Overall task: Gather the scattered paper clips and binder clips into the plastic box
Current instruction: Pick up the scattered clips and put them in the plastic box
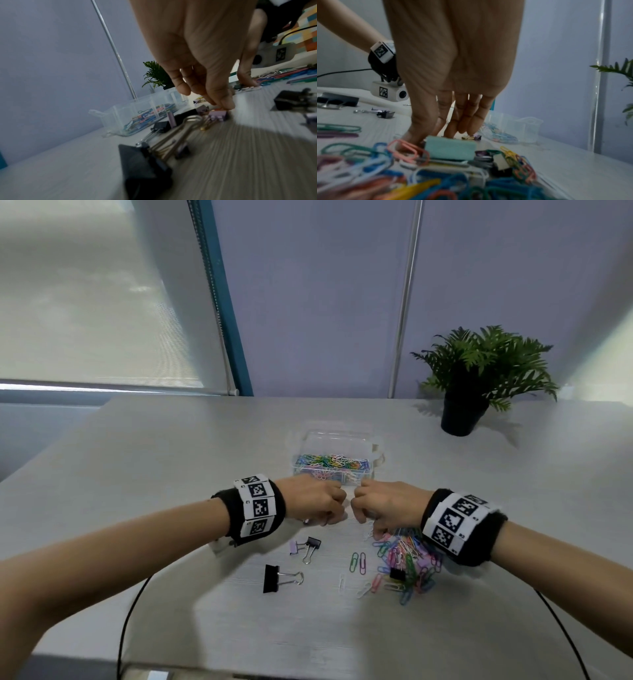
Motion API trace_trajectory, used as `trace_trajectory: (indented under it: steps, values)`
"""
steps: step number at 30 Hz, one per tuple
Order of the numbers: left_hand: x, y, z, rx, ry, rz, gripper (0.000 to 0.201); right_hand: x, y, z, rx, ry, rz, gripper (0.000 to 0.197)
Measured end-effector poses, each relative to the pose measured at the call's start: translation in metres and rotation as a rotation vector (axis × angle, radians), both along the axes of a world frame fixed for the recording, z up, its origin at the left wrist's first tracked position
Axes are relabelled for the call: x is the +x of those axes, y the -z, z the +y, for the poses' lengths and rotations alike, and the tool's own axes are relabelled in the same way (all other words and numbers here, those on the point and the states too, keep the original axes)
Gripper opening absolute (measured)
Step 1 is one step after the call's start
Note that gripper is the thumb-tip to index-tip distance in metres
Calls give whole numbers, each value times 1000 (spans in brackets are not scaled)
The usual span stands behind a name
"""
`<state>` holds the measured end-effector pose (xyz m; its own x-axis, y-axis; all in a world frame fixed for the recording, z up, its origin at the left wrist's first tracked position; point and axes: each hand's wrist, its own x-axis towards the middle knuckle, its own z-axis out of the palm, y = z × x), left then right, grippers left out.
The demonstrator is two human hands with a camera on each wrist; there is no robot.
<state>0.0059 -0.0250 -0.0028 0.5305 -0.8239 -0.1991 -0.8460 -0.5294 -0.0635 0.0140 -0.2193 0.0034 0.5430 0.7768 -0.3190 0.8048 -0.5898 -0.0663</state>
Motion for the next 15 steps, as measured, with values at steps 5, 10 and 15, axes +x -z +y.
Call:
trace_trajectory:
  steps: [5,10,15]
  values:
    - [0,-1,3,2,-41,88,15,-2,2,-3,30,13,22,15]
    - [1,-3,11,-105,-46,200,21,-2,4,-8,42,-15,10,13]
    - [1,-1,13,-63,-66,138,20,-1,4,-11,107,-9,31,9]
